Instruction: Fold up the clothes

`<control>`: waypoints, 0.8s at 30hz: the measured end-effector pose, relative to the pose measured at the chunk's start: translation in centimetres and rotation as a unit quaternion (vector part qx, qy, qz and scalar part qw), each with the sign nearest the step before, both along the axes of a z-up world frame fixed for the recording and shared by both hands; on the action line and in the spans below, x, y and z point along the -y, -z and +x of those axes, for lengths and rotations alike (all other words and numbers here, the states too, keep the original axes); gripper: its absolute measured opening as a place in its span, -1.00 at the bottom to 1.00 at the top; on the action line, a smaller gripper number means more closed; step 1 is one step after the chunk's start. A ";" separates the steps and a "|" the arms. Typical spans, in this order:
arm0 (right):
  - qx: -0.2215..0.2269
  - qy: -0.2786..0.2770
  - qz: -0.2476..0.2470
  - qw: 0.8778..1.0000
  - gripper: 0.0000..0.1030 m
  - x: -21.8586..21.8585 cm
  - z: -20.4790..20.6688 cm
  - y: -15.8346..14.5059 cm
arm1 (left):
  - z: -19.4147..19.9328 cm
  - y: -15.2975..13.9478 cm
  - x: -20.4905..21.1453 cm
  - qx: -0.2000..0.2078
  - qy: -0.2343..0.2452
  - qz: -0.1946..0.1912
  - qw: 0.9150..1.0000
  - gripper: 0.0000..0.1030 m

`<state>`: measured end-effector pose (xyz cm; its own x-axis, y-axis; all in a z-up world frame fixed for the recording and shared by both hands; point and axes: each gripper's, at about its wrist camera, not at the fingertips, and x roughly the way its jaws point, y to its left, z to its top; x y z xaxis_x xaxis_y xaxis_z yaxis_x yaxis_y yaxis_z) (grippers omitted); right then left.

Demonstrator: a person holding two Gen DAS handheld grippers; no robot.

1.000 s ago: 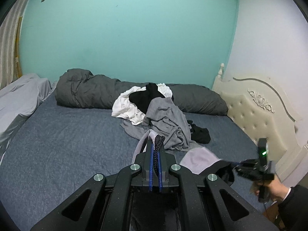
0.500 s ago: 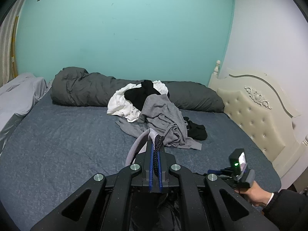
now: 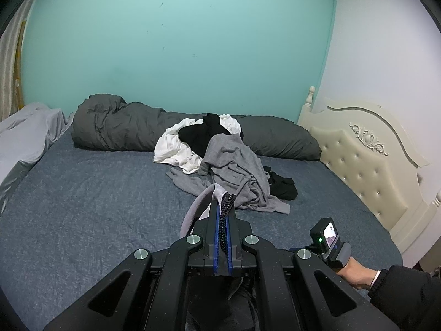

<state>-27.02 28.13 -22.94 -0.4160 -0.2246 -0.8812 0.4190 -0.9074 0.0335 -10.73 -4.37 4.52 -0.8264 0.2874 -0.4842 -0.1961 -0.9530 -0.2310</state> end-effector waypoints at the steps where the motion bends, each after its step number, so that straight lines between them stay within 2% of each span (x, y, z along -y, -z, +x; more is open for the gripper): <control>1: 0.003 -0.010 0.001 1.000 -0.55 0.3 0.0 0.2 | -0.1 0.1 0.0 0.001 0.001 0.001 1.000 -0.93; 5: -0.003 -0.034 -0.010 0.999 -0.55 0.5 0.1 0.3 | -0.3 0.5 0.1 0.002 0.001 0.001 1.000 -0.93; 7: -0.003 -0.036 0.000 0.999 -0.54 0.7 0.0 0.5 | -0.4 0.6 0.2 0.003 0.001 0.002 1.000 -0.93; 8: -0.003 -0.039 0.011 0.999 -0.44 1.0 -0.1 0.8 | -0.4 0.6 0.2 0.003 0.002 0.001 1.000 -0.93; 9: -0.004 -0.040 0.022 0.999 -0.22 1.3 -0.2 1.0 | -0.4 0.7 0.2 0.004 0.003 0.001 1.000 -0.93; 11: -0.005 -0.041 0.029 0.999 0.00 1.6 -0.5 1.3 | -0.4 0.8 0.3 0.004 0.004 0.001 1.000 -0.93; 13: 0.000 -0.047 0.022 0.999 0.05 1.8 -0.9 1.5 | -0.5 0.8 0.4 0.004 0.006 0.000 1.000 -0.93; 15: 0.002 -0.053 0.032 0.998 0.24 2.1 -1.5 1.7 | -0.6 0.9 0.4 0.005 0.008 0.001 1.000 -0.93; 17: 0.000 -0.061 0.045 0.997 0.31 2.6 -1.9 2.0 | -0.7 0.9 0.4 0.004 0.009 0.002 1.000 -0.93; 22: 0.022 -0.087 0.050 0.995 0.31 3.7 -2.5 3.5 | -0.8 1.4 0.4 0.004 0.013 0.003 1.000 -0.93; 23: 0.025 -0.091 0.048 0.994 0.26 3.9 -2.4 3.9 | -0.8 1.5 0.4 0.004 0.013 0.002 1.000 -0.93; 24: 0.026 -0.099 0.044 0.994 0.05 3.9 -2.2 4.2 | -0.8 1.6 0.3 0.005 0.014 0.002 1.000 -0.93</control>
